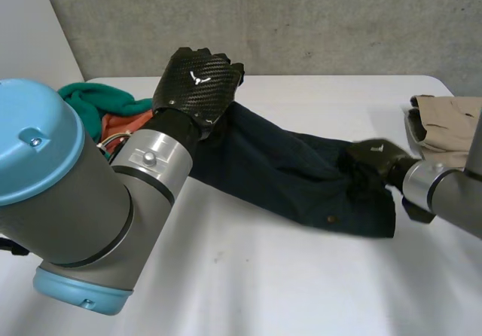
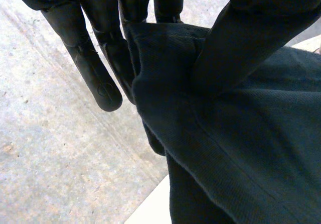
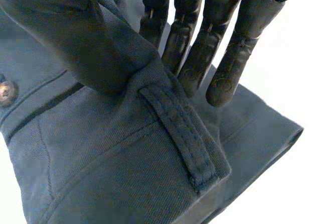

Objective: Fold the laundry.

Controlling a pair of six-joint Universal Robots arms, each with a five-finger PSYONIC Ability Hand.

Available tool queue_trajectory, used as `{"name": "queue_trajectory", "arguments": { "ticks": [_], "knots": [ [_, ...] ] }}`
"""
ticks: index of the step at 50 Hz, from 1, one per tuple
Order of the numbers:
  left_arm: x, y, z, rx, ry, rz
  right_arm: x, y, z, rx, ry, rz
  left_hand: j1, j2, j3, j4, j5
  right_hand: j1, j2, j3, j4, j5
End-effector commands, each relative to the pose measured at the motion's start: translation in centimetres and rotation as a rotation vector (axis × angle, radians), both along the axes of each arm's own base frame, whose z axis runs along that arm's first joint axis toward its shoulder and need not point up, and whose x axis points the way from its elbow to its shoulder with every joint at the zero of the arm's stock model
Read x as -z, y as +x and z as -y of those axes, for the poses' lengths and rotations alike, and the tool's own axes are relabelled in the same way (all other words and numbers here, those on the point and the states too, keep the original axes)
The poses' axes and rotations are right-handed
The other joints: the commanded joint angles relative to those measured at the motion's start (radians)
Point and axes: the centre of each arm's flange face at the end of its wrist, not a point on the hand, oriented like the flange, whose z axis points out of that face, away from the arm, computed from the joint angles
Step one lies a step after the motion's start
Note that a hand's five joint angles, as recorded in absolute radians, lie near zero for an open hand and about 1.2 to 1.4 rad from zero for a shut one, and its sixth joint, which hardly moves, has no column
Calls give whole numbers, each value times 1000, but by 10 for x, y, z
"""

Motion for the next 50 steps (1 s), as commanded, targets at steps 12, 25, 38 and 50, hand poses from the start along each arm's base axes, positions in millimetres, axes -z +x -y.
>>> {"name": "queue_trajectory", "arguments": {
  "ticks": [12,25,38,50],
  "knots": [
    [87,11,49,-103,173,148,-52,-6,-16,-100,-150,-231,325,199,209,196,230,447,227,218,214,266],
    [-49,-7,153,-202,-395,-281,-137,22,80,101,-1003,-108,325,199,209,196,230,447,227,218,214,266],
    [-84,5,142,-202,-606,-426,-170,26,78,166,-1161,77,325,199,209,196,230,447,227,218,214,266],
    [74,8,129,-158,-177,-87,-44,60,50,29,-750,-27,325,199,209,196,230,447,227,218,214,266]
  ]
}}
